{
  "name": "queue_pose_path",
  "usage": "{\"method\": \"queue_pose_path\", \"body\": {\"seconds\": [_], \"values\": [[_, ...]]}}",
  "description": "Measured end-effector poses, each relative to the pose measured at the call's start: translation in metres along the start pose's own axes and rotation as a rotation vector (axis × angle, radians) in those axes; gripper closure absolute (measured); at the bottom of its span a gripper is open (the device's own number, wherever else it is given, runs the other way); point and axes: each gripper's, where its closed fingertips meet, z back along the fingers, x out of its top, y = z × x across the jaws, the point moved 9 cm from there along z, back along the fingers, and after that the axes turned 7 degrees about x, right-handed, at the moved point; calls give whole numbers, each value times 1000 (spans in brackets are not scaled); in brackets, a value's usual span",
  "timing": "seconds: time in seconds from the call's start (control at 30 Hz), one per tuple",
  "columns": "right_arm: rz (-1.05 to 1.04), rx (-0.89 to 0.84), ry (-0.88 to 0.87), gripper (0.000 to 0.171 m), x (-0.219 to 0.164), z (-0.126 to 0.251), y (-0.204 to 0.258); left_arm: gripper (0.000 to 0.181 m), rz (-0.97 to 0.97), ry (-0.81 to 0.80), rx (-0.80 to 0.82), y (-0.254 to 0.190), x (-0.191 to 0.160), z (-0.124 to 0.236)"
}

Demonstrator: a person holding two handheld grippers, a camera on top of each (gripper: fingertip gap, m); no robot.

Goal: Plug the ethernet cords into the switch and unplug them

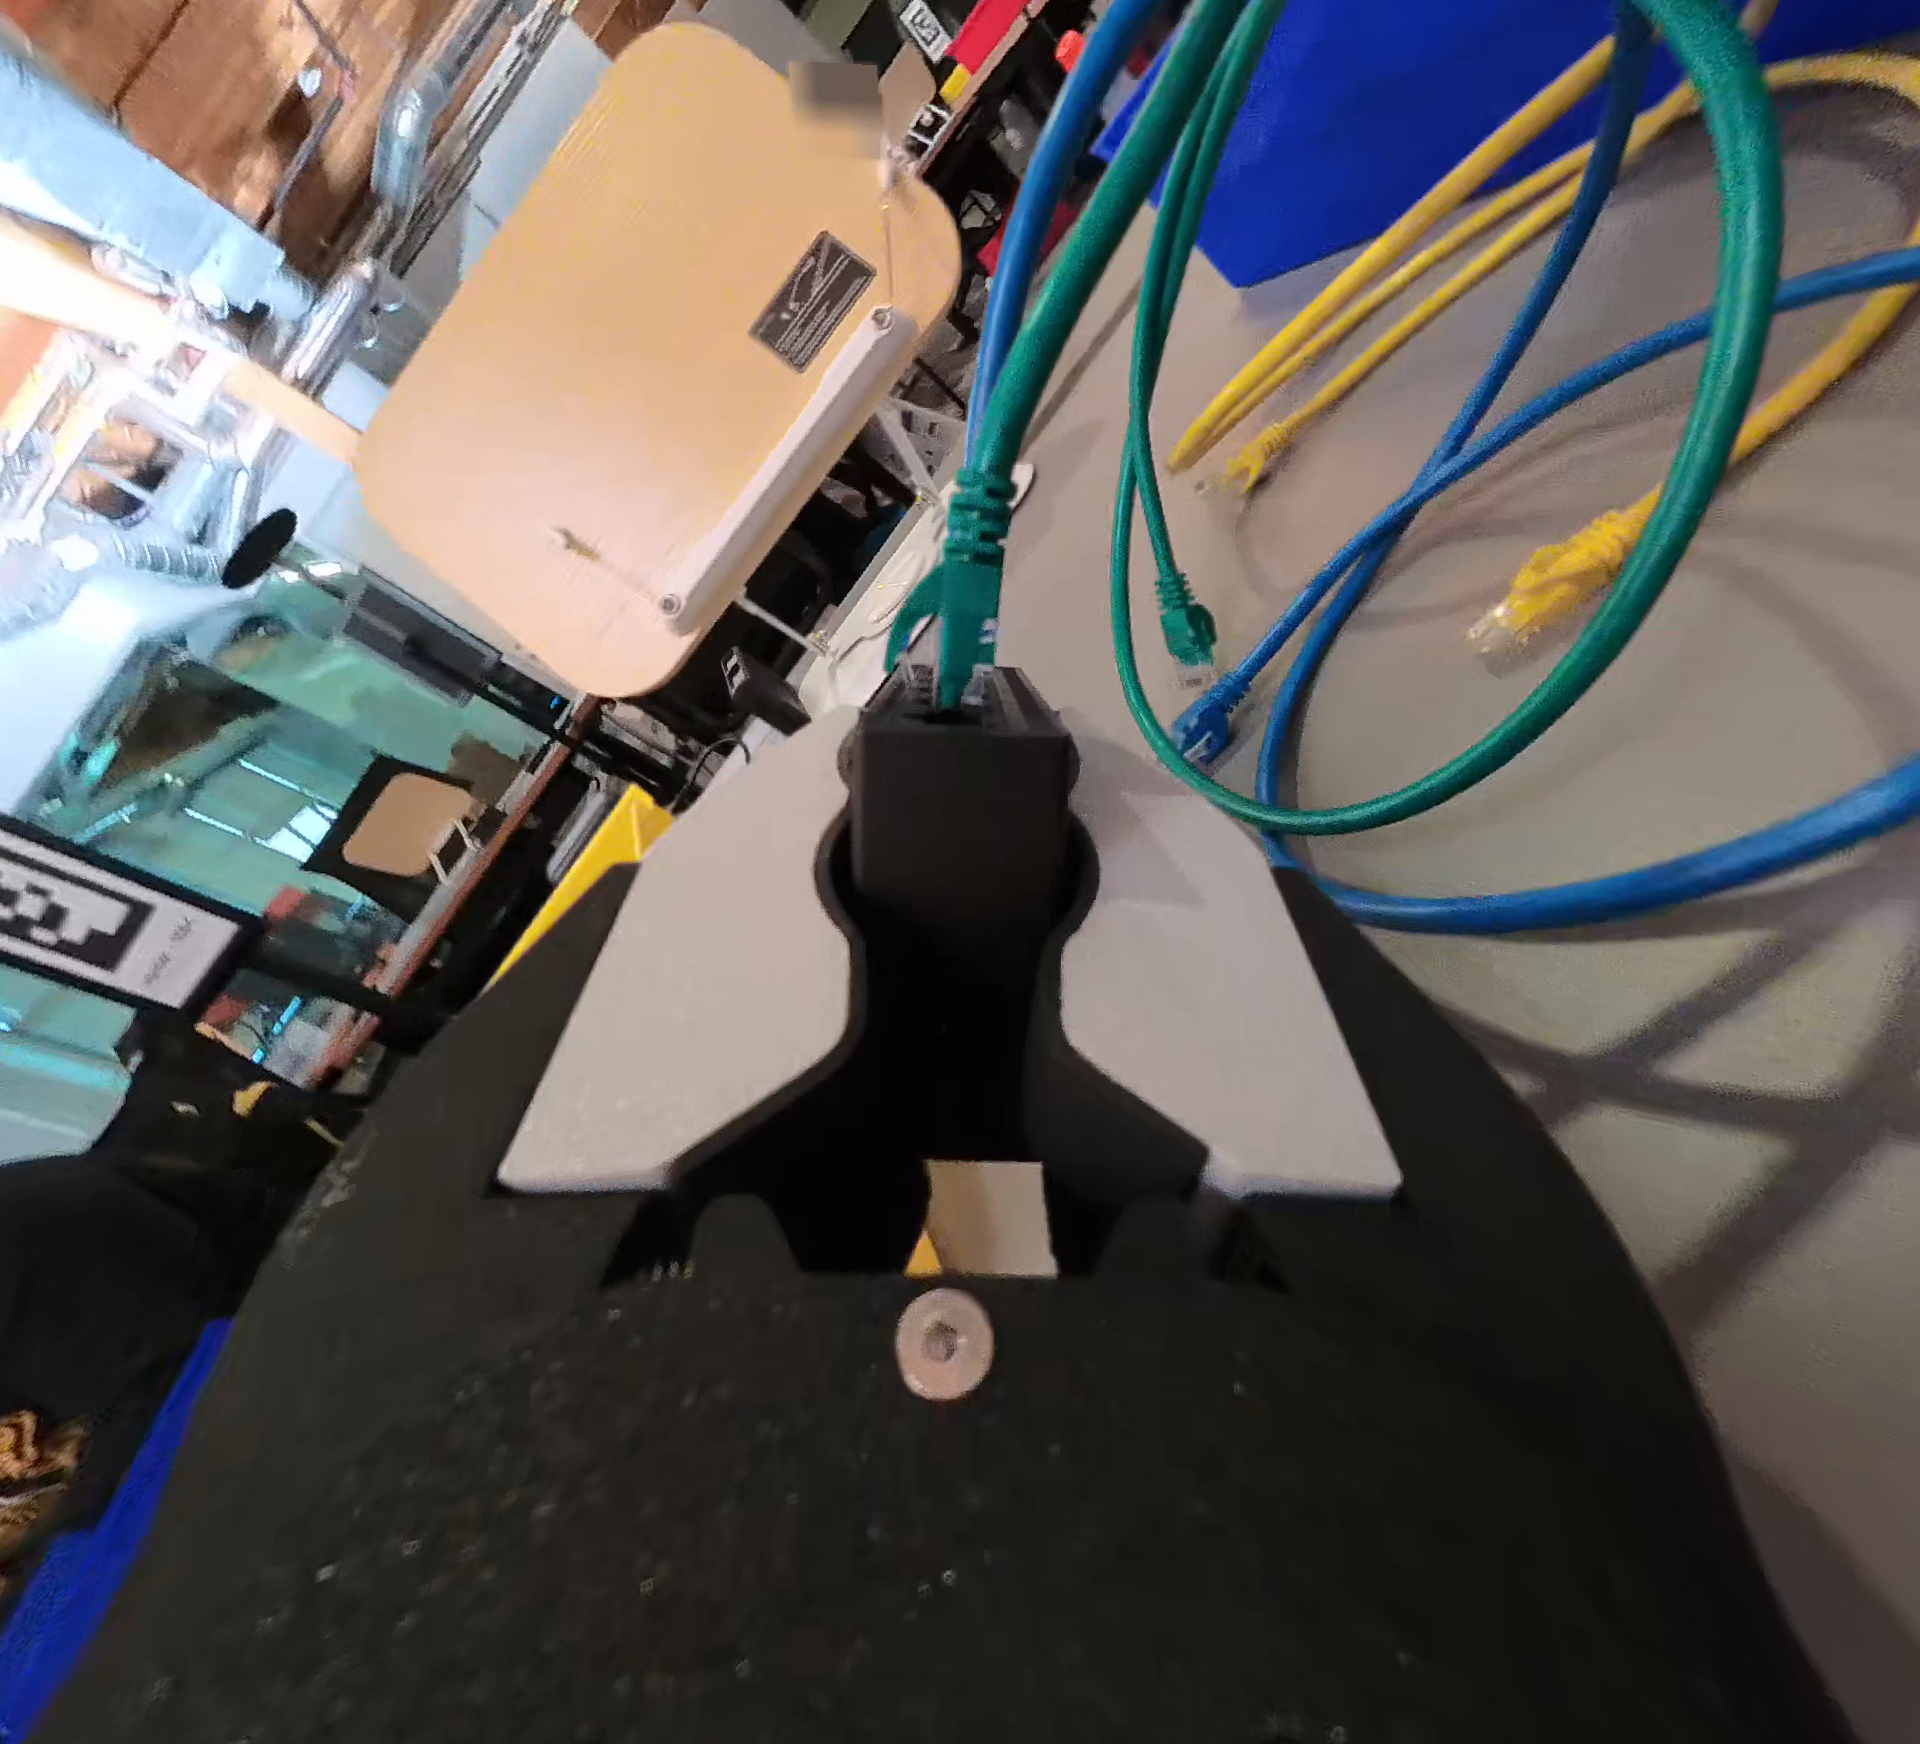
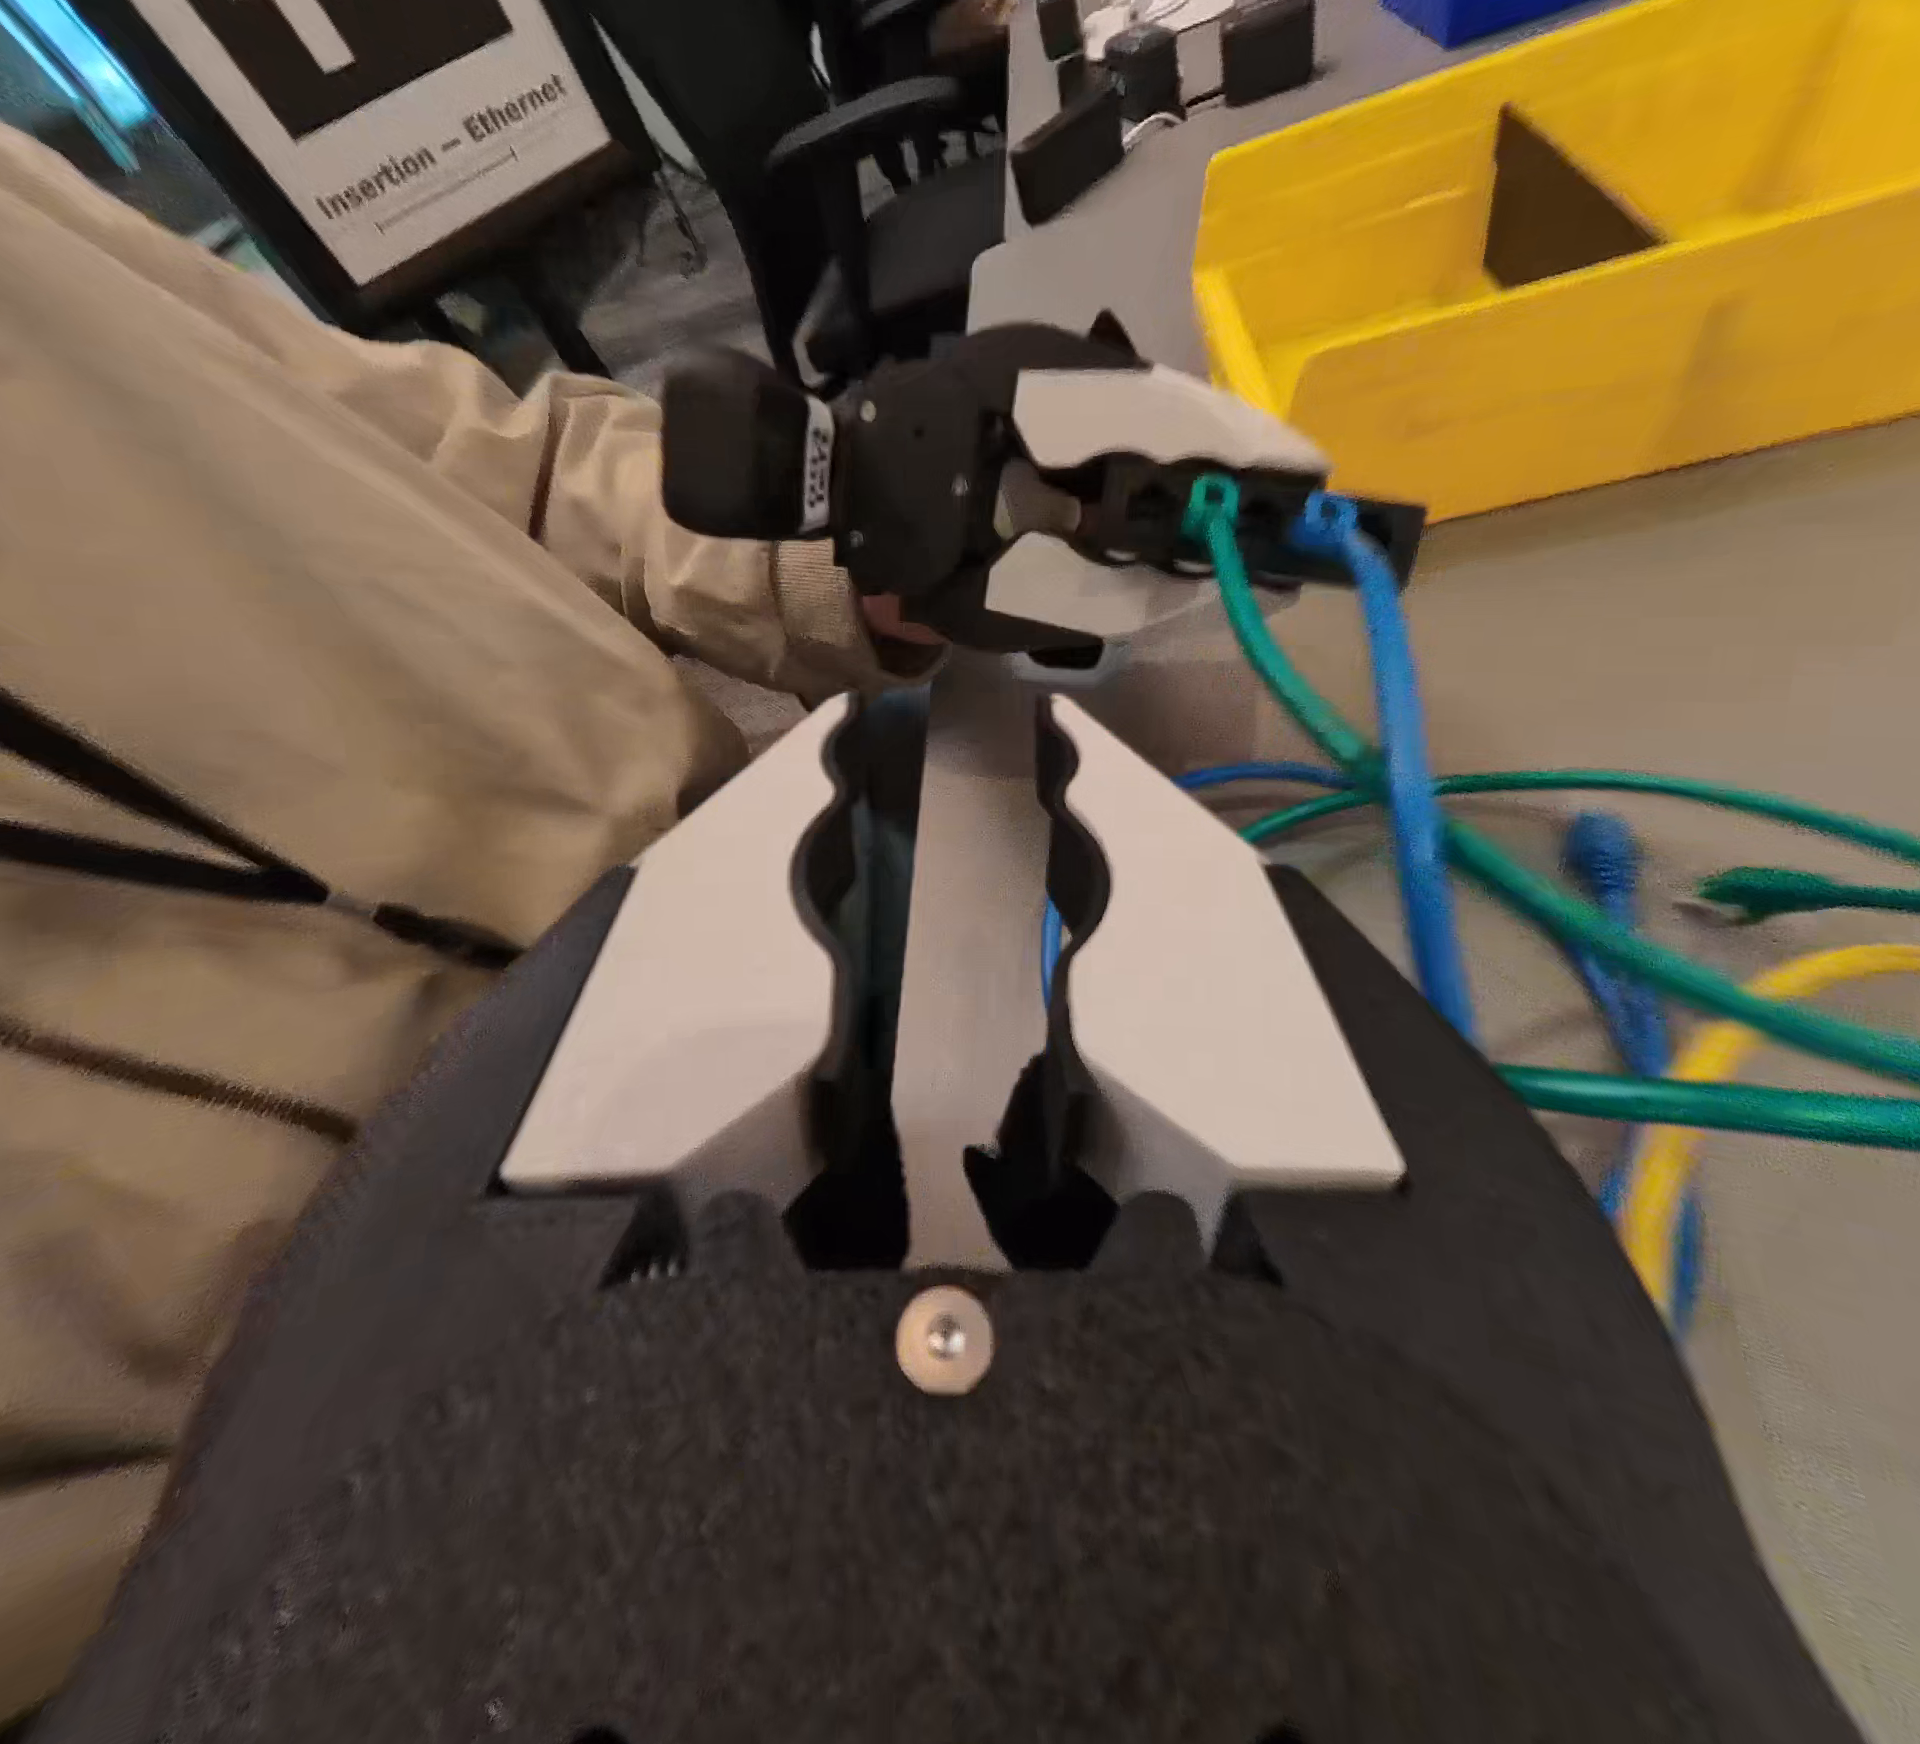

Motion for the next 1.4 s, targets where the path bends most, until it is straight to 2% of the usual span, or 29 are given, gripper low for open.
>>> {"method": "queue_pose_path", "body": {"seconds": [0.03,0.1,0.17,0.3,0.4,0.5,0.9,1.13,1.4], "values": [[-34,-26,-40,139,-9,-11,-9,152,20,-6,6,1,2,1],[-89,-182,-173,140,-25,-28,-32,152,47,-14,14,1,8,3],[-110,-293,-321,140,-31,-32,-45,152,89,-20,-1,-1,15,5],[34,-415,-445,140,-22,-34,-39,152,107,-58,-43,-10,23,10],[99,-447,-445,150,-21,-35,-34,151,88,-77,-49,-14,28,11],[103,-408,-413,161,-22,-36,-31,152,61,-83,-47,-15,27,12],[54,-332,-400,163,-23,-36,-31,152,-27,-157,-36,-17,25,16],[50,-334,-418,163,-22,-36,-31,152,3,-162,-38,-18,28,16],[32,-356,-360,162,-23,-37,-34,152,31,-160,-51,-20,28,16]]}}
